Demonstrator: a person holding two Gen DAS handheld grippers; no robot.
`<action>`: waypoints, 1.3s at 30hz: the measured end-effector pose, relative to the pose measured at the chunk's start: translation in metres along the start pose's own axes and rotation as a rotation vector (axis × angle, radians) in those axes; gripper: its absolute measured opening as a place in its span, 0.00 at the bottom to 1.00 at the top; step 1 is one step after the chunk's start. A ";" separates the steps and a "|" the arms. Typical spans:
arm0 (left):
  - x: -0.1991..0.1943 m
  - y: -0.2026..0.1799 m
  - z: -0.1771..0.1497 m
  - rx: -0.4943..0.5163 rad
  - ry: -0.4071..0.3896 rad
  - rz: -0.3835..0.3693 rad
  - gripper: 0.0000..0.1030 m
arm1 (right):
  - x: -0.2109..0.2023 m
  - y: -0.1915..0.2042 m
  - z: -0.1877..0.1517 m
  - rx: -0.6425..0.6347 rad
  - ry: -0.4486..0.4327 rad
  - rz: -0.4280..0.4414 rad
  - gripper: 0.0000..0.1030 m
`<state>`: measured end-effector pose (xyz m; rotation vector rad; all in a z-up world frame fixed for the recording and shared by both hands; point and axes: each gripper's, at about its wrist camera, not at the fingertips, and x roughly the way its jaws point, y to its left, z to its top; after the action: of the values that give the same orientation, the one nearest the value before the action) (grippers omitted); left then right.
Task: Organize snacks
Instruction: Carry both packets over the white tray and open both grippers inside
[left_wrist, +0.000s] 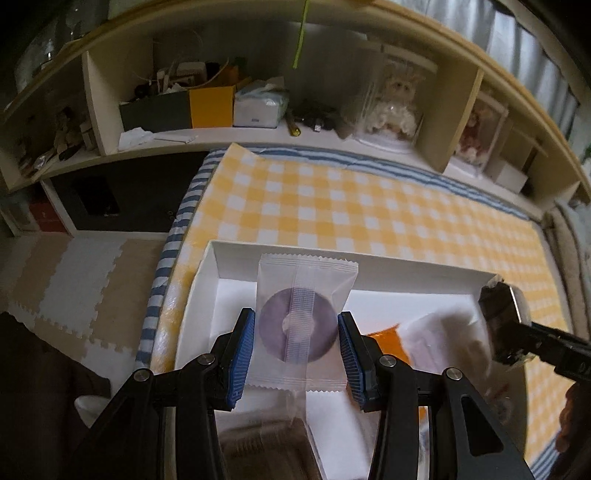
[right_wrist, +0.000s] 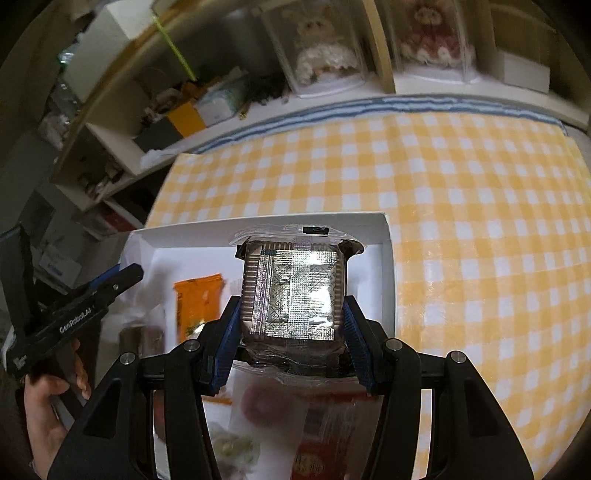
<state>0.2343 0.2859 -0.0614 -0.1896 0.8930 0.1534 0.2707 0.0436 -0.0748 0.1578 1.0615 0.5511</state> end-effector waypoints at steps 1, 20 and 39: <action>0.009 -0.001 0.003 0.005 0.000 0.005 0.43 | 0.004 -0.002 0.002 0.008 0.005 -0.005 0.53; 0.021 -0.015 -0.005 0.022 0.052 0.024 1.00 | -0.009 0.001 -0.006 -0.040 -0.064 -0.018 1.00; -0.053 -0.026 -0.016 -0.031 0.008 -0.013 1.00 | -0.056 0.012 -0.016 -0.075 -0.096 -0.052 1.00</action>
<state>0.1949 0.2545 -0.0266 -0.2247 0.8971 0.1545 0.2319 0.0234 -0.0339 0.0901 0.9483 0.5308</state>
